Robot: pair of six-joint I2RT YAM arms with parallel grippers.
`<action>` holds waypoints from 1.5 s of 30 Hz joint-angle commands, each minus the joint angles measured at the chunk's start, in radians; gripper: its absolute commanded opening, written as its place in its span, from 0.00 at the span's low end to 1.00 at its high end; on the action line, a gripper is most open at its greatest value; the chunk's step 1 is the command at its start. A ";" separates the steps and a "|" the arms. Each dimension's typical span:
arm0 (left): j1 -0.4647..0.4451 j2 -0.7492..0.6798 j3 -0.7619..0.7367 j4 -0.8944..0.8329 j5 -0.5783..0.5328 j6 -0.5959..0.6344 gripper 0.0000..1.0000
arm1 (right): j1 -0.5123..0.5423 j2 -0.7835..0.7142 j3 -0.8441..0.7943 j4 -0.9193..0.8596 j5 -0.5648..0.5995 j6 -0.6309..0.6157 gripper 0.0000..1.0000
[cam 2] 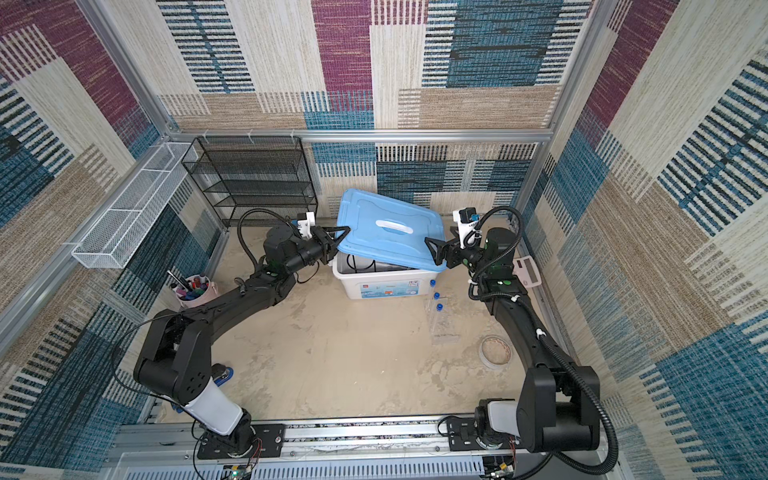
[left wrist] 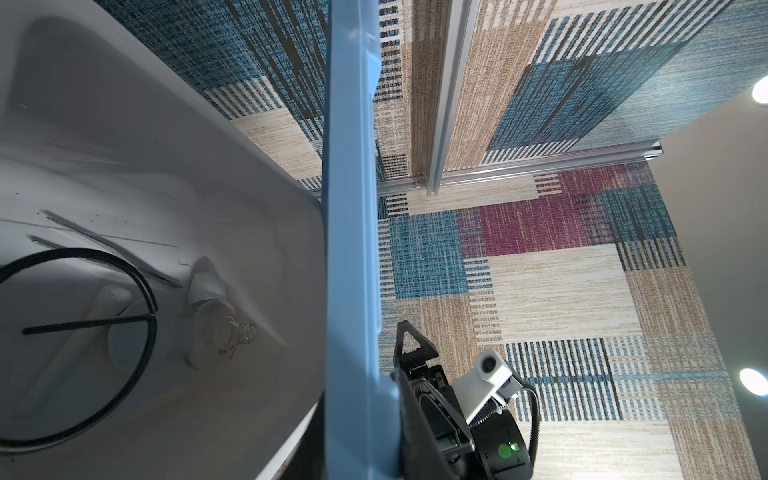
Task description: Organize the chemistry lab equipment
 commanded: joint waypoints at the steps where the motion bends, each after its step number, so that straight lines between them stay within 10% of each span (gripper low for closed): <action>1: -0.002 -0.016 -0.009 0.017 -0.023 0.042 0.02 | -0.021 0.019 0.011 0.040 -0.030 0.106 0.93; 13: -0.009 -0.031 -0.034 0.016 -0.049 0.057 0.02 | -0.117 0.157 0.042 0.007 -0.147 0.303 0.85; 45: -0.020 -0.086 -0.188 0.021 -0.150 0.080 0.06 | -0.115 0.308 0.134 -0.129 -0.302 0.256 0.68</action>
